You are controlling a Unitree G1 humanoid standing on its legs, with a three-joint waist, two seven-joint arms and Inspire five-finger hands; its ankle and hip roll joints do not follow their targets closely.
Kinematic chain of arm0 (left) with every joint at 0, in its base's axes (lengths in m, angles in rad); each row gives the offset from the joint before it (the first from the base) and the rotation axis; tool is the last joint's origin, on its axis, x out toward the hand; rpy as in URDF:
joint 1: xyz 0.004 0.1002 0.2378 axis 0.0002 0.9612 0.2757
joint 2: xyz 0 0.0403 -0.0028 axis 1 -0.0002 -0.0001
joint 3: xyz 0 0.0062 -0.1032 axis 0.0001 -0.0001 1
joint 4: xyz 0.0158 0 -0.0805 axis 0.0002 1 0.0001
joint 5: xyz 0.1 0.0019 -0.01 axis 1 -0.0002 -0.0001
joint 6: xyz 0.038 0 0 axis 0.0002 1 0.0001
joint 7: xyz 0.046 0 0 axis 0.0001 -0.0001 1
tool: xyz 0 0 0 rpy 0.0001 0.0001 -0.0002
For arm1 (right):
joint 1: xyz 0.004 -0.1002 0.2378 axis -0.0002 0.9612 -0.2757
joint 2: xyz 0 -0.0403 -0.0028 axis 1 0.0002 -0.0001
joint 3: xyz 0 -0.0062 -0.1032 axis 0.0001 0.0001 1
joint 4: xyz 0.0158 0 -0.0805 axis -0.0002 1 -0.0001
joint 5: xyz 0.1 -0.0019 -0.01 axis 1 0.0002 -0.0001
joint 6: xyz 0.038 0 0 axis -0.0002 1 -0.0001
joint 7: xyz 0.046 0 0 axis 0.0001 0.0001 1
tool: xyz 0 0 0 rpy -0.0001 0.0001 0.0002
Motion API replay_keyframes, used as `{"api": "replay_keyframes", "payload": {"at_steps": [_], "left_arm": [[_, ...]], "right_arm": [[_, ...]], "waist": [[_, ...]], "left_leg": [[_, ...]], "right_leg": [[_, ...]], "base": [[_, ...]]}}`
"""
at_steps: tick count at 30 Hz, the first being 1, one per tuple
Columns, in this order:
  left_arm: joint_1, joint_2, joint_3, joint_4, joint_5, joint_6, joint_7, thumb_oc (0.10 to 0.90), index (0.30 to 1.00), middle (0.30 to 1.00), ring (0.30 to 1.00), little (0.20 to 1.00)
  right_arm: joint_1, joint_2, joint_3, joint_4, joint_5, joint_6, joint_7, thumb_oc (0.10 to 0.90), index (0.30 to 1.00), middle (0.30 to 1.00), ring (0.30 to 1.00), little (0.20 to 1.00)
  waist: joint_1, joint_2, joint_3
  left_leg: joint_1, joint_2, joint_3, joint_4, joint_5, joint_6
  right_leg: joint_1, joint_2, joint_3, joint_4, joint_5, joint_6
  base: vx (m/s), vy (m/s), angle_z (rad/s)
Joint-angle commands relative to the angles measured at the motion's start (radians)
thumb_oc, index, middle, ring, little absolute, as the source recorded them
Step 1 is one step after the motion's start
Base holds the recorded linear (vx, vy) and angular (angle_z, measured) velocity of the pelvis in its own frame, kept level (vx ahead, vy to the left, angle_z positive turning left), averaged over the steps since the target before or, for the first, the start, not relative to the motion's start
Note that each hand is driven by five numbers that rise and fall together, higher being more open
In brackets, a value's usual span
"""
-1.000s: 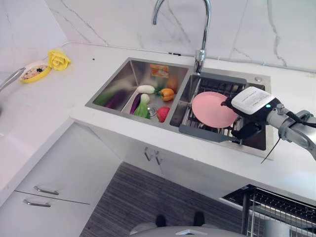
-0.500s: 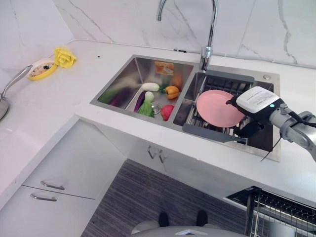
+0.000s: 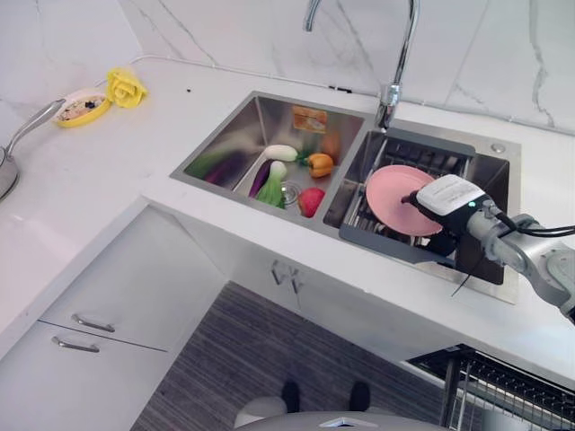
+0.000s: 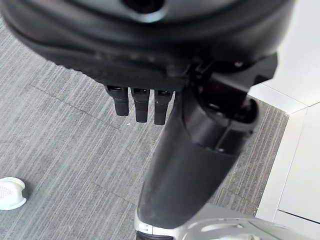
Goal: Place the dishes in the dishwasher.
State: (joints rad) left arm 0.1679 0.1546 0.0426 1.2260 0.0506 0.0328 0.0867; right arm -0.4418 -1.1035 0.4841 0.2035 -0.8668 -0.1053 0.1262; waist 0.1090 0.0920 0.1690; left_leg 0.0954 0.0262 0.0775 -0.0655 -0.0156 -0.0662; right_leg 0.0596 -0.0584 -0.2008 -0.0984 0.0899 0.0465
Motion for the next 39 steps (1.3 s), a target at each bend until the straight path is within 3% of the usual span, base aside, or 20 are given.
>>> {"api": "replay_keyframes", "payload": {"at_steps": [1, 2, 4, 6, 10, 15, 16, 29, 32, 36, 38, 39], "left_arm": [[-0.031, 0.086, -0.071, 0.043, -0.007, 0.010, 0.046, 0.800, 0.900, 0.900, 0.900, 0.900], [-0.031, 0.087, -0.072, 0.043, -0.007, 0.010, 0.046, 0.800, 0.900, 0.900, 0.900, 0.900], [-0.040, 0.074, -0.075, 0.040, -0.006, 0.008, 0.072, 0.800, 0.900, 0.900, 0.900, 0.900], [-0.040, 0.077, -0.078, 0.040, -0.006, 0.009, 0.073, 0.800, 0.900, 0.900, 0.900, 0.900], [-0.057, 0.059, -0.084, 0.031, -0.005, 0.000, 0.109, 0.800, 0.900, 0.900, 0.900, 0.900], [-0.061, 0.048, -0.085, 0.022, -0.015, -0.010, 0.130, 0.800, 0.900, 0.900, 0.900, 0.900], [-0.060, 0.046, -0.090, 0.017, -0.020, -0.014, 0.139, 0.800, 0.900, 0.900, 0.900, 0.900], [-0.075, 0.047, -0.109, 0.019, -0.021, -0.020, 0.175, 0.800, 0.900, 0.900, 0.900, 0.900], [-0.100, 0.046, -0.107, 0.034, -0.036, -0.020, 0.155, 0.800, 0.900, 0.900, 0.900, 0.900], [-0.099, 0.048, -0.107, 0.020, -0.055, -0.018, 0.162, 0.800, 0.900, 0.900, 0.900, 0.900], [-0.099, 0.048, -0.111, 0.013, -0.060, -0.019, 0.166, 0.800, 0.900, 0.900, 0.900, 0.900], [-0.102, 0.045, -0.116, 0.007, -0.070, -0.009, 0.174, 0.800, 0.900, 0.900, 0.900, 0.900]], "right_arm": [[-0.097, 0.045, 0.025, 0.031, -0.095, 0.065, -0.113, 0.800, 0.900, 0.900, 0.900, 0.900], [-0.096, 0.047, 0.024, 0.034, -0.097, 0.064, -0.116, 0.800, 0.900, 0.900, 0.900, 0.900], [-0.033, 0.102, -0.063, 0.084, -0.192, 0.141, -0.229, 0.800, 0.900, 0.900, 0.900, 0.900], [-0.024, 0.104, -0.071, 0.083, -0.194, 0.142, -0.231, 0.800, 0.900, 0.900, 0.900, 0.900], [0.070, 0.225, -0.193, 0.087, -0.281, 0.237, -0.374, 0.800, 0.900, 0.900, 0.900, 0.900], [0.117, 0.327, -0.255, 0.065, -0.241, 0.275, -0.482, 0.800, 0.900, 0.900, 0.900, 0.900], [0.123, 0.378, -0.274, 0.075, -0.181, 0.289, -0.527, 0.800, 0.900, 0.900, 0.900, 0.900], [0.103, 0.414, -0.259, 0.071, -0.095, 0.277, -0.608, 0.800, 0.900, 0.900, 0.900, 0.900], [0.074, 0.414, -0.235, 0.135, -0.093, 0.304, -0.605, 0.800, 0.900, 0.900, 0.900, 0.900], [0.053, 0.453, -0.271, 0.166, 0.013, 0.324, -0.654, 0.800, 0.900, 0.900, 0.900, 0.900], [0.054, 0.507, -0.306, 0.195, 0.139, 0.312, -0.688, 0.800, 0.900, 0.900, 0.900, 0.900], [0.053, 0.594, -0.356, 0.227, 0.374, 0.273, -0.712, 0.800, 0.900, 0.900, 0.900, 0.900]], "waist": [[0.032, -0.080, -0.059], [0.033, -0.081, -0.059], [0.029, -0.075, -0.059], [0.032, -0.078, -0.059], [0.031, -0.068, -0.059], [0.031, -0.065, -0.058], [0.032, -0.064, -0.057], [0.029, -0.070, -0.056], [0.026, -0.074, -0.060], [0.030, -0.075, -0.060], [0.031, -0.076, -0.058], [0.027, -0.076, -0.057]], "left_leg": [[-0.044, 0.082, 0.003, -0.022, 0.044, -0.064], [-0.044, 0.082, 0.003, -0.022, 0.044, -0.064], [-0.045, 0.079, -0.002, -0.022, 0.042, -0.062], [-0.045, 0.079, -0.003, -0.022, 0.042, -0.062], [-0.048, 0.075, -0.015, -0.022, 0.040, -0.058], [-0.047, 0.075, -0.015, -0.022, 0.039, -0.055], [-0.047, 0.075, -0.014, -0.022, 0.039, -0.054], [-0.040, 0.076, -0.009, -0.022, 0.036, -0.053], [-0.035, 0.076, -0.006, -0.022, 0.033, -0.053], [-0.033, 0.076, -0.005, -0.022, 0.032, -0.052], [-0.033, 0.077, -0.006, -0.022, 0.033, -0.051], [-0.036, 0.078, -0.006, -0.022, 0.034, -0.050]], "right_leg": [[0.061, -0.141, -0.018, 0.011, -0.065, 0.130], [0.061, -0.141, -0.018, 0.011, -0.065, 0.130], [0.064, -0.143, -0.019, 0.011, -0.066, 0.129], [0.065, -0.143, -0.020, 0.011, -0.066, 0.129], [0.066, -0.147, -0.022, 0.011, -0.068, 0.128], [0.065, -0.147, -0.021, 0.011, -0.068, 0.127], [0.065, -0.147, -0.021, 0.012, -0.068, 0.128], [0.068, -0.144, -0.022, 0.012, -0.071, 0.127], [0.071, -0.143, -0.020, 0.011, -0.073, 0.127], [0.071, -0.143, -0.019, 0.011, -0.072, 0.127], [0.070, -0.142, -0.019, 0.012, -0.072, 0.127], [0.066, -0.141, -0.018, 0.013, -0.070, 0.125]], "base": [[0.00, -0.003, 0.05], [0.00, 0.003, 0.04], [0.00, 0.006, 0.02], [0.00, 0.000, 0.00], [0.00, 0.001, 0.02], [0.00, 0.000, 0.01], [0.00, 0.000, 0.00], [0.00, 0.000, 0.00], [0.00, 0.000, 0.00], [0.00, 0.000, 0.00], [0.00, 0.000, 0.00], [0.00, 0.000, 0.00]]}}
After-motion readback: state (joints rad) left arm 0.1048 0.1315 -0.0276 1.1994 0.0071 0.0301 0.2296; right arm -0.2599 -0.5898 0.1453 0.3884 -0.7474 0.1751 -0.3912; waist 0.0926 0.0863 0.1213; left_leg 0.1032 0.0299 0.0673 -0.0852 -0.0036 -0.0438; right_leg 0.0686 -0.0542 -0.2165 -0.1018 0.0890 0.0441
